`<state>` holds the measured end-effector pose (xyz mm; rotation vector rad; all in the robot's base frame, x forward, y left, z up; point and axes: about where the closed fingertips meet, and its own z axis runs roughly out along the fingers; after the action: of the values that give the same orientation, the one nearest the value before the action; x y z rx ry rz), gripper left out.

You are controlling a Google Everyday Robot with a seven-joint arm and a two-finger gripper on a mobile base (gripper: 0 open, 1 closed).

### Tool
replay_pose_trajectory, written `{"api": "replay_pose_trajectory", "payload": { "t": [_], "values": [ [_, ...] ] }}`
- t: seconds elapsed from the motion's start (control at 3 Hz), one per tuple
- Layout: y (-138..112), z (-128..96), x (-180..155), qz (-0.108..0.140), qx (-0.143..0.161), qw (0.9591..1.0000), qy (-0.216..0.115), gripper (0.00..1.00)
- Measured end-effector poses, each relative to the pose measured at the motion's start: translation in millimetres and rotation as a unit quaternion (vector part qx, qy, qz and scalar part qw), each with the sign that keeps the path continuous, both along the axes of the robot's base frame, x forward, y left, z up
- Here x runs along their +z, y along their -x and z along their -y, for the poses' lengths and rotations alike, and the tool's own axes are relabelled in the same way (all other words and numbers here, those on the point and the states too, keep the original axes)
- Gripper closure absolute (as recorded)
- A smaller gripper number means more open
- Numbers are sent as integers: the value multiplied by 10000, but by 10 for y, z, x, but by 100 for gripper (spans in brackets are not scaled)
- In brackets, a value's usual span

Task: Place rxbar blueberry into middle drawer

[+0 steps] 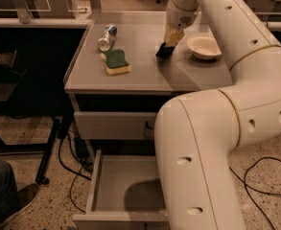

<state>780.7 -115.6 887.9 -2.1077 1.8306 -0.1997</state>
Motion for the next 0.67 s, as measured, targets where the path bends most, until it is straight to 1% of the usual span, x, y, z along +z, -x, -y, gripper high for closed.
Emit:
{"api": "replay_pose_trajectory", "payload": {
  "t": [0.33,0.67],
  "values": [
    [0,0,0,0,0,10000,0,100],
    [-50,-22,210,308,35,9995,25,100]
  ]
}}
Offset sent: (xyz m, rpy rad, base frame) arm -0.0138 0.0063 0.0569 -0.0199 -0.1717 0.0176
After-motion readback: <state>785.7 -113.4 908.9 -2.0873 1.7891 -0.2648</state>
